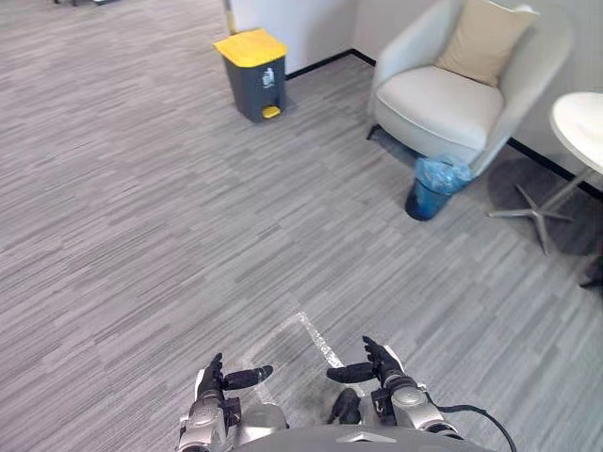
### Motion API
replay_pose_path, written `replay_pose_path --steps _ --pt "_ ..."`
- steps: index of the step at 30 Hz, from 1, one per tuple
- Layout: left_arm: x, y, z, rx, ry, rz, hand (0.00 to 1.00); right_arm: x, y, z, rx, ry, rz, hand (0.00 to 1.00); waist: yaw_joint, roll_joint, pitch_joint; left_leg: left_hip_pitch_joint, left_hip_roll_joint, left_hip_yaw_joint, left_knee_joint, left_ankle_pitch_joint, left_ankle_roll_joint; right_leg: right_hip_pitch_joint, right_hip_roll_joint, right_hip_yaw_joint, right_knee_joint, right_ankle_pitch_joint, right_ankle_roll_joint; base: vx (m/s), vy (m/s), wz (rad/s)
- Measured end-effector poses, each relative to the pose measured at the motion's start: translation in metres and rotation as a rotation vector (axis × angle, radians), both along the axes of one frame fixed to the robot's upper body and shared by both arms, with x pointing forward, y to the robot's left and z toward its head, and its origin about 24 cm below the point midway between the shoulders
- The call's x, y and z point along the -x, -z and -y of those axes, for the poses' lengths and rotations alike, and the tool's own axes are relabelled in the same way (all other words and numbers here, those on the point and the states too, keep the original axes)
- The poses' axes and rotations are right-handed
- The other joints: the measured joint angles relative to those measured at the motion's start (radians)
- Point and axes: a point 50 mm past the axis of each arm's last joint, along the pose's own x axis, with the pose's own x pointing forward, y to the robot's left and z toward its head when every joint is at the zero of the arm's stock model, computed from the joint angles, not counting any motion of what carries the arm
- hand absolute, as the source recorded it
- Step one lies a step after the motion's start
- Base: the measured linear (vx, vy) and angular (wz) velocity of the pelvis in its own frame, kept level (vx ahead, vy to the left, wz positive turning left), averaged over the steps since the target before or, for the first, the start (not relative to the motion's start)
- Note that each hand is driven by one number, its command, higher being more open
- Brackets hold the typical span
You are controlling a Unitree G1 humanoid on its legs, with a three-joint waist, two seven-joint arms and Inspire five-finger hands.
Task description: Organize the slippers on the shoe rack
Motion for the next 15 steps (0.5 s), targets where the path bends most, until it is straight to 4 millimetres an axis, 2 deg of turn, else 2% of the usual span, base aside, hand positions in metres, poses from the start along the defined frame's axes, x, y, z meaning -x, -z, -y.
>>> replay_pose_path --steps 1,2,4,5,6,8,9,11,12,13,14,15 --pt "0.0 0.0 0.0 0.001 0.0 0.002 1.0 0.001 0.0 0.001 0.003 0.002 -0.003 1.0 0.002 0.0 0.0 -0.003 0.005 -0.005 0.014 0.0 -0.001 0.01 0.01 0.005 -0.019 0.009 -0.004 -0.03 0.009 -0.19" --pt "-0.002 -0.001 0.001 0.004 0.002 0.008 1.0 0.004 0.002 0.005 0.006 0.018 -0.01 1.0 0.002 0.003 0.001 -0.034 0.031 -0.013 0.116 -0.018 -0.027 0.043 0.035 0.014 -0.077 0.023 -0.002 -0.03 -0.01 -0.23" --pt "-0.005 -0.003 0.001 0.007 0.005 0.026 1.0 0.006 0.002 0.005 0.007 0.025 -0.012 1.0 0.014 0.015 0.007 -0.091 0.078 -0.015 0.295 -0.033 -0.047 0.08 0.072 0.046 -0.133 0.043 -0.005 -0.03 -0.043 -0.44" --pt "-0.007 -0.004 0.001 0.008 0.006 0.035 1.0 0.006 0.002 0.005 0.007 0.024 -0.013 1.0 0.022 0.023 0.01 -0.116 0.096 -0.016 0.371 -0.033 -0.046 0.09 0.087 0.069 -0.147 0.051 -0.007 -0.01 -0.033 -0.96" --pt "-0.006 -0.003 0.003 0.015 0.006 0.037 1.0 0.007 0.002 0.007 0.011 0.028 -0.016 1.0 0.038 0.043 0.009 -0.176 0.111 -0.076 0.487 -0.066 -0.03 0.094 0.112 0.124 -0.156 0.057 -0.016 0.02 0.019 -1.02" --pt "-0.003 -0.002 0.004 0.017 0.005 0.029 1.0 0.006 0.002 0.009 0.012 0.036 -0.015 1.0 0.04 0.055 0.008 -0.199 0.087 -0.155 0.467 -0.105 -0.028 0.086 0.122 0.173 -0.155 0.061 -0.019 0.02 0.065 -1.01" --pt "-0.002 -0.002 0.003 0.013 0.006 0.025 1.0 0.006 0.002 0.011 0.014 0.054 -0.014 1.0 0.042 0.056 0.012 -0.206 0.057 -0.219 0.41 -0.12 -0.03 0.083 0.122 0.214 -0.154 0.063 -0.02 0.02 0.114 -1.15" --pt "0.007 0.0 0.0 0.006 0.0 0.002 1.0 0.007 0.002 0.014 0.03 0.069 -0.014 1.0 0.047 0.055 0.012 -0.205 -0.003 -0.373 0.268 -0.121 -0.033 0.075 0.122 0.298 -0.151 0.063 -0.02 0.04 0.191 -1.28" --pt "0.014 0.002 0.001 0.007 -0.009 -0.017 1.0 0.007 0.002 0.017 0.034 0.085 -0.014 1.0 0.053 0.06 0.011 -0.203 -0.039 -0.496 0.19 -0.101 -0.056 0.059 0.122 0.352 -0.139 0.064 -0.02 0.07 0.261 -1.16" --pt "0.018 0.004 0.003 0.013 -0.012 -0.029 1.0 0.008 0.003 0.018 0.035 0.094 -0.015 1.0 0.055 0.067 0.005 -0.19 -0.045 -0.506 0.18 -0.078 -0.068 0.052 0.125 0.374 -0.133 0.065 -0.016 0.11 0.292 -1.39" --pt "0.025 0.006 0.003 0.017 -0.026 -0.048 1.0 0.01 0.003 0.021 0.039 0.112 -0.018 1.0 0.062 0.071 0.002 -0.165 -0.07 -0.518 0.157 -0.058 -0.052 0.051 0.131 0.408 -0.137 0.082 0.01 0.1 0.204 -0.91" --pt "0.026 0.006 0.002 0.015 -0.029 -0.051 1.0 0.011 0.003 0.02 0.037 0.116 -0.02 1.0 0.062 0.069 0.0 -0.163 -0.072 -0.511 0.157 -0.058 -0.052 0.053 0.128 0.417 -0.138 0.09 0.02 0.14 0.193 -0.9"
